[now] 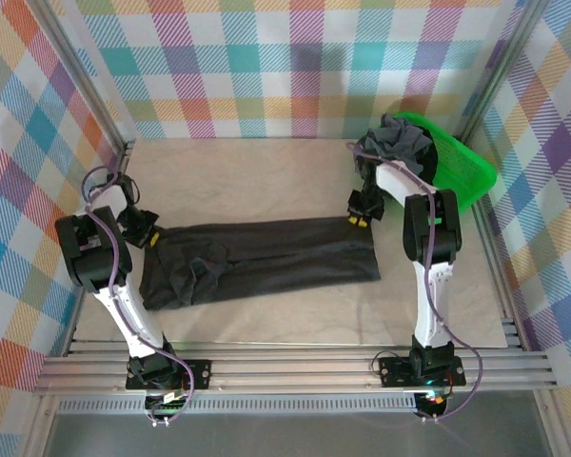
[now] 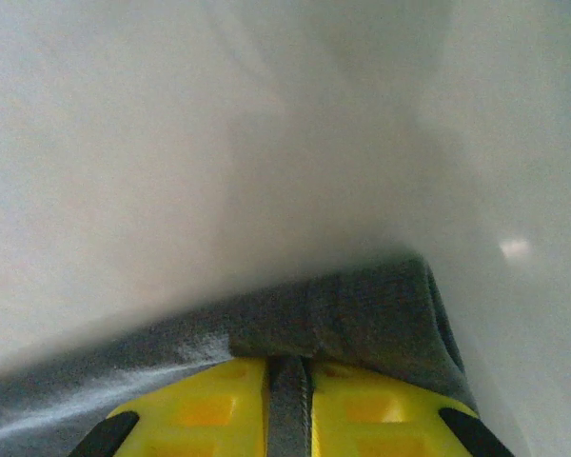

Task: Fold and stack the t-shirts

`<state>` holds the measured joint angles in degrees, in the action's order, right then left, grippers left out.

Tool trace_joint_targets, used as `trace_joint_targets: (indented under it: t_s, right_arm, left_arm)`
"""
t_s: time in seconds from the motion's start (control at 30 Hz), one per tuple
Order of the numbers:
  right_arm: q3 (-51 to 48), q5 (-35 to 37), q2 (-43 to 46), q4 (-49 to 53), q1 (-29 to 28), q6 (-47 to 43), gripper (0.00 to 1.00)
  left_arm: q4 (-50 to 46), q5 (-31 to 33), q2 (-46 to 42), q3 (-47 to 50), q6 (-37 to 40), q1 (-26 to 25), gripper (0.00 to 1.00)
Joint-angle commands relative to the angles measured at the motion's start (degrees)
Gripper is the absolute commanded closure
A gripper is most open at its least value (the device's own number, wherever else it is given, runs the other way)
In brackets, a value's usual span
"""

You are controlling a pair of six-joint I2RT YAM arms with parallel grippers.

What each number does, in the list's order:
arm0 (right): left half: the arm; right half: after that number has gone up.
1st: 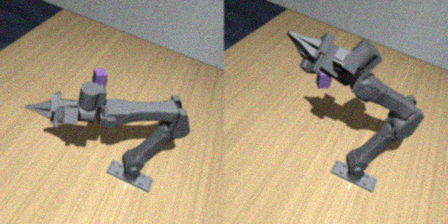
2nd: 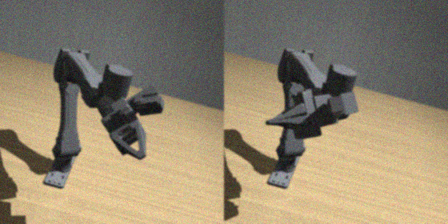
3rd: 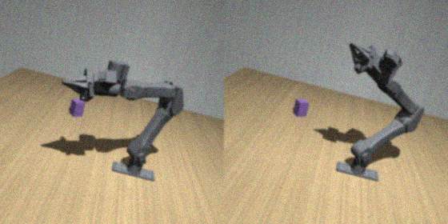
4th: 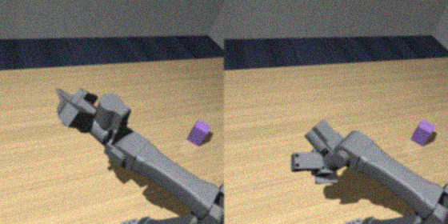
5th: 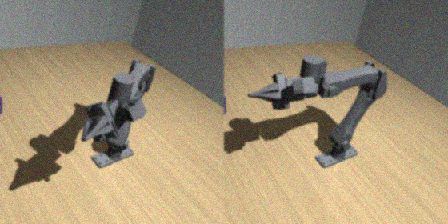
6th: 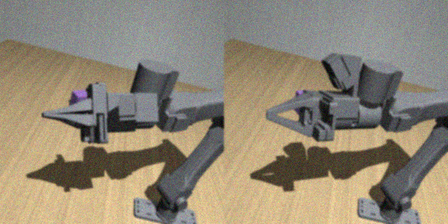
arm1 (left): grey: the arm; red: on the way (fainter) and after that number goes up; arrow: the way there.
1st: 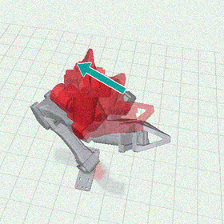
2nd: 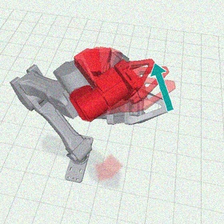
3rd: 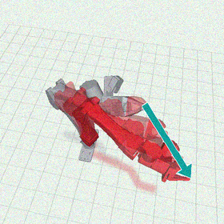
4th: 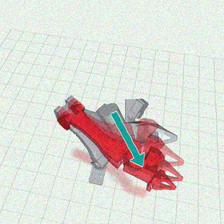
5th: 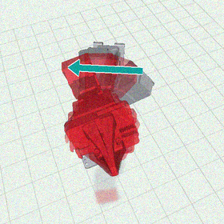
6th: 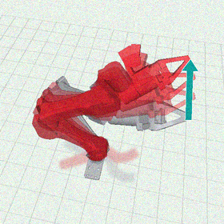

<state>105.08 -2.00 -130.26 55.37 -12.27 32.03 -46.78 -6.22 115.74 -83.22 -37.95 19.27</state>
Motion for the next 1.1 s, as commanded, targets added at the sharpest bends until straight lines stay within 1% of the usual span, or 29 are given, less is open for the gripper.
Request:
trace_joint_targets:
  t_s: [0.0,0.07,0.1,0.13,0.17,0.23,0.27,0.33,0.37,0.47,0.5,0.57,0.63,0.67,0.73,0.93,0.97,1.07]
  right_arm:
    - [10.4,2.1,-7.7,2.4,1.1,-3.0,0.83]
    - [16.8,0.8,-10.3,4.2,1.3,-4.0,0.83]
    - [18.2,0.1,-10.5,4.5,1.2,-4.6,0.82]
    - [18.7,-0.4,-9.9,4.2,1.0,-5.2,0.80]
    - [17.8,-0.9,-8.4,3.3,0.7,-5.8,0.77]
    - [12.8,-1.6,-3.2,-0.1,-0.1,-6.5,0.70]
    - [8.9,-2.7,0.5,-2.6,-0.4,-6.5,0.66]
    - [0.9,-4.5,8.1,-7.5,-1.0,-5.9,0.61]
    - [-3.9,-5.3,12.5,-10.2,-1.3,-5.2,0.59]
    - [-16.8,-9.9,23.2,-17.9,-2.0,-2.3,0.55]
    - [-19.9,-11.8,25.7,-19.8,-2.3,-1.7,0.55]
    - [-25.2,-15.1,30.3,-22.6,-3.2,-0.9,0.55]
    - [-29.3,-16.9,33.8,-24.3,-3.8,-0.5,0.54]
    - [-31.0,-17.5,35.2,-24.7,-3.8,-0.2,0.54]
    - [-33.1,-18.3,37.5,-24.6,-3.8,-0.3,0.54]
    - [-35.7,-19.9,42.0,-23.3,-3.8,-0.9,0.53]
    - [-36.1,-20.0,42.5,-23.2,-3.8,-0.8,0.53]
    - [-37.5,-20.0,44.1,-22.9,-3.8,-0.4,0.53]
  left_arm:
    - [2.5,-1.0,1.9,-6.1,-1.6,0.2,0.97]
    - [1.4,0.4,1.9,-8.7,-1.6,0.1,0.93]
    - [0.3,1.2,1.7,-9.4,-1.5,0.1,0.90]
    - [-1.2,2.7,0.9,-9.8,-1.5,0.0,0.81]
    - [-2.8,4.6,-0.7,-9.4,-1.7,-0.2,0.67]
    - [-3.5,7.8,-6.4,-5.5,-2.2,-1.0,0.52]
    - [-2.7,8.4,-10.8,-2.0,-3.0,-1.4,0.50]
    - [-0.1,6.8,-19.5,5.8,-5.4,-2.4,0.50]
    - [0.4,6.1,-23.5,9.1,-6.8,-5.6,0.50]
    - [1.1,4.2,-30.5,16.4,-9.5,-15.1,0.49]
    - [3.3,3.5,-32.6,19.3,-11.5,-17.7,0.49]
    - [10.2,1.7,-36.4,25.4,-16.2,-24.5,0.48]
    - [10.2,2.6,-35.6,26.5,-17.7,-29.0,0.49]
    - [9.7,3.3,-34.5,26.4,-17.0,-30.6,0.49]
    - [11.1,4.6,-33.2,26.8,-15.0,-32.6,0.49]
    - [16.6,5.5,-29.1,27.2,-8.8,-36.8,0.52]
    - [16.7,5.9,-28.2,26.9,-8.0,-37.2,0.53]
    - [15.1,7.3,-25.3,26.2,-6.4,-38.2,0.64]
